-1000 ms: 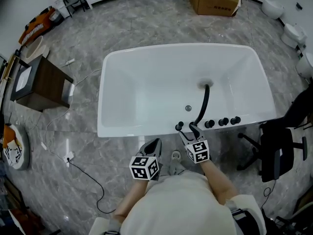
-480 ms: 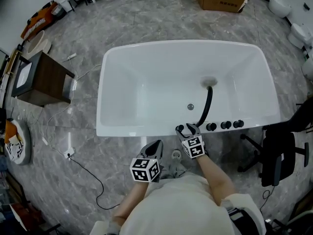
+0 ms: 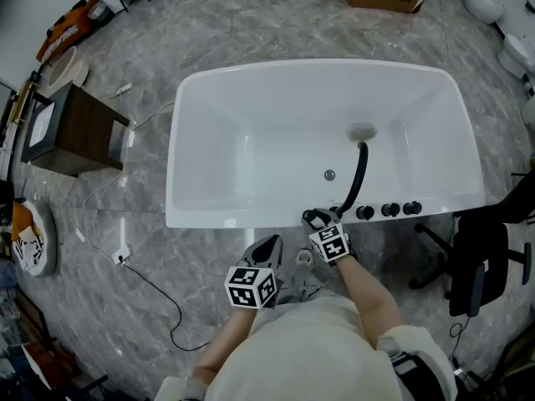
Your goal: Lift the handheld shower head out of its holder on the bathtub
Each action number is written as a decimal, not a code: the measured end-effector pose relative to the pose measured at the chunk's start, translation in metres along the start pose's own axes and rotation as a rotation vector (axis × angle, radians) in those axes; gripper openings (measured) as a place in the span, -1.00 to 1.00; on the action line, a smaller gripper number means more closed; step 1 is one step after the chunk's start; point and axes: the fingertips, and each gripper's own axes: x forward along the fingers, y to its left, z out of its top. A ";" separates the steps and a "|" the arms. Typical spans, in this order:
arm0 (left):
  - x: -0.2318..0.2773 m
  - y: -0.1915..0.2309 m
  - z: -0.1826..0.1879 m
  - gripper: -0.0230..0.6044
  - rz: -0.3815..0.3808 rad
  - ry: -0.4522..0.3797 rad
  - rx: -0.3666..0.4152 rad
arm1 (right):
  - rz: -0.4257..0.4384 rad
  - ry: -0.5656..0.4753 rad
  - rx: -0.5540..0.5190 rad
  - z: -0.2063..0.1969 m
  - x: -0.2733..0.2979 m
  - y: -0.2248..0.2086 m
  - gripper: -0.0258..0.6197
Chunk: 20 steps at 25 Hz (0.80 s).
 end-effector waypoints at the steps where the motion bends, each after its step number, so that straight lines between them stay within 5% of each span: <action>1: 0.000 0.000 0.000 -0.86 0.000 0.000 0.000 | 0.004 0.003 -0.007 0.000 0.000 0.001 -0.43; 20: -0.030 0.003 -0.009 -0.86 -0.021 -0.020 0.016 | -0.087 -0.041 -0.027 0.016 -0.028 0.014 -0.47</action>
